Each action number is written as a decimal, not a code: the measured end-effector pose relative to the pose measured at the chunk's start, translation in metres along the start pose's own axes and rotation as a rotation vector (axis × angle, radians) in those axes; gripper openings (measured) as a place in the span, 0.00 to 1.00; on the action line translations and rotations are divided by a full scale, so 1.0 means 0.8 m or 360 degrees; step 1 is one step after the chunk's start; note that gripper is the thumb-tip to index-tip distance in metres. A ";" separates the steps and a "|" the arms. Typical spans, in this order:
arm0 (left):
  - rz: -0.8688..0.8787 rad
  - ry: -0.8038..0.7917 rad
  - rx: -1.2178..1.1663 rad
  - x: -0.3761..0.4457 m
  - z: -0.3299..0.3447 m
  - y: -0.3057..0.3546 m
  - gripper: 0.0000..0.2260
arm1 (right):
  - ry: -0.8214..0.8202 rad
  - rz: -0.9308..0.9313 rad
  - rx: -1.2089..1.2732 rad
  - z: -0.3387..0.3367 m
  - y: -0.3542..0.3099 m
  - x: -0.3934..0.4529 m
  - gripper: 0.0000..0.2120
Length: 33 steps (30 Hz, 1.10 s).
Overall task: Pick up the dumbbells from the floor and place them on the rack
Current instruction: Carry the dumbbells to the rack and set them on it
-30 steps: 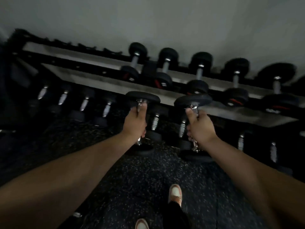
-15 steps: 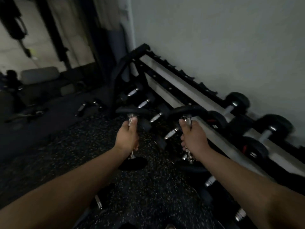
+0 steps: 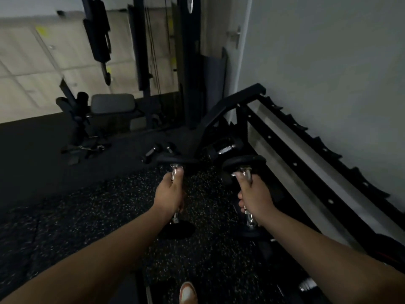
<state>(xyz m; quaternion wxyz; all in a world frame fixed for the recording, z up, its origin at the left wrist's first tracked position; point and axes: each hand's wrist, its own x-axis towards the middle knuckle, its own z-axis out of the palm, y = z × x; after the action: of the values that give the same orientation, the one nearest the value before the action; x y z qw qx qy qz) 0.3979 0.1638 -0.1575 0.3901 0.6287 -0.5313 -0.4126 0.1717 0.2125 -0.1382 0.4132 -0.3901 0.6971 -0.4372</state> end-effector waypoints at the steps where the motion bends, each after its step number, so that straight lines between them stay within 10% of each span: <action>1: 0.0002 -0.0015 0.0008 0.025 -0.007 0.001 0.19 | -0.0002 0.0011 0.0013 0.013 -0.008 0.020 0.16; 11: 0.0087 -0.0142 0.0069 0.265 0.015 0.042 0.21 | 0.0203 0.0131 0.0165 0.070 -0.069 0.210 0.17; 33: 0.0056 -0.0888 0.0026 0.721 0.346 0.192 0.19 | 0.0813 0.0401 0.0489 0.002 -0.098 0.652 0.17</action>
<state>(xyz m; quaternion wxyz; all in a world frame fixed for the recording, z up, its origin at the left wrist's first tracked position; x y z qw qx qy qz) 0.1408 -0.4414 -0.1734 0.2307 0.4845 -0.6322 -0.5588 0.0028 -0.2848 -0.1886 0.3300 -0.1114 0.7469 -0.5664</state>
